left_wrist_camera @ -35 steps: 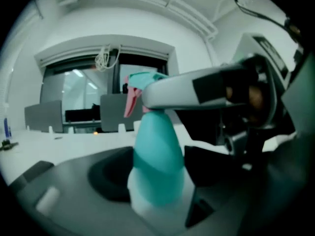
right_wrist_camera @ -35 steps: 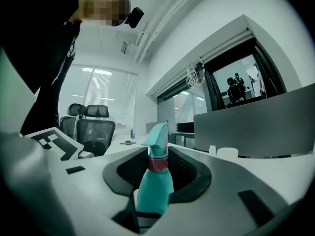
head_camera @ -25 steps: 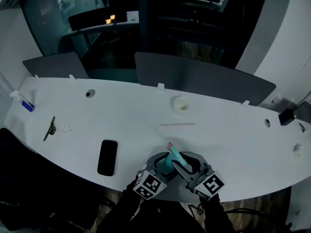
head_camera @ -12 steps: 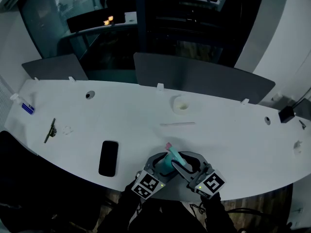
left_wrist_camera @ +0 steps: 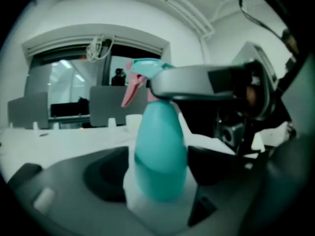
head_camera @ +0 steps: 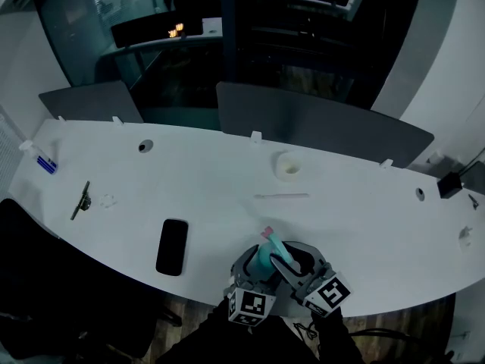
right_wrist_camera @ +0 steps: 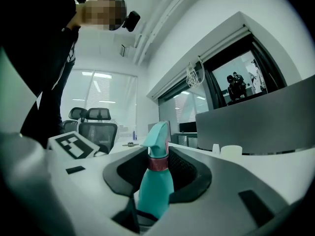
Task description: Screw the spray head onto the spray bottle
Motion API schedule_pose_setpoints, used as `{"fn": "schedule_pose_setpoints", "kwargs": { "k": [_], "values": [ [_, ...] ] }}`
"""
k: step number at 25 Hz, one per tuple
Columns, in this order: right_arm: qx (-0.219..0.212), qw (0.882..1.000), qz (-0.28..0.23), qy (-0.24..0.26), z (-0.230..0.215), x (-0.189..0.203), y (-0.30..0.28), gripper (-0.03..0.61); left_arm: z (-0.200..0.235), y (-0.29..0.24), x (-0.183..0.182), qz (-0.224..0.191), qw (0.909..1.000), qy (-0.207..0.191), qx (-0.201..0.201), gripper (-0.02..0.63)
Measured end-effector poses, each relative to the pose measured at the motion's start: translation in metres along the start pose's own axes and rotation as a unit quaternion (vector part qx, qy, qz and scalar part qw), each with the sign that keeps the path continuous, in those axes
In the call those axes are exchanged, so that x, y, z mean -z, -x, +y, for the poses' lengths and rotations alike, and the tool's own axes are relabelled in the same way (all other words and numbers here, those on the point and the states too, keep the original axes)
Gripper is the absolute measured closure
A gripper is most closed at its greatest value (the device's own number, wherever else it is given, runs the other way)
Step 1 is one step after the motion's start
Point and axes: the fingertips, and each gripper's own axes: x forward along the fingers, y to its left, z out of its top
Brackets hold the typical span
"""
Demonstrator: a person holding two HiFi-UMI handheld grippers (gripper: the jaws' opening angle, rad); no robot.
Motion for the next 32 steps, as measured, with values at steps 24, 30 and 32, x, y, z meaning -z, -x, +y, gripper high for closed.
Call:
{"fn": "schedule_pose_setpoints", "kwargs": {
  "k": [24,30,32],
  "values": [
    [-0.04,0.999,0.013,-0.01,0.005,-0.001,0.0,0.446,-0.006,0.003,-0.008,0.003,0.9892,0.0,0.146,0.267],
    [-0.027,1.0,0.013,-0.004,0.007,-0.001,0.0,0.446,-0.003,0.005,0.001,0.001,0.9975,0.023,-0.066,0.265],
    [-0.032,0.999,0.016,-0.002,0.006,-0.001,0.0,0.446,-0.003,0.005,-0.001,-0.002,1.0,0.006,0.003,0.257]
  ]
}}
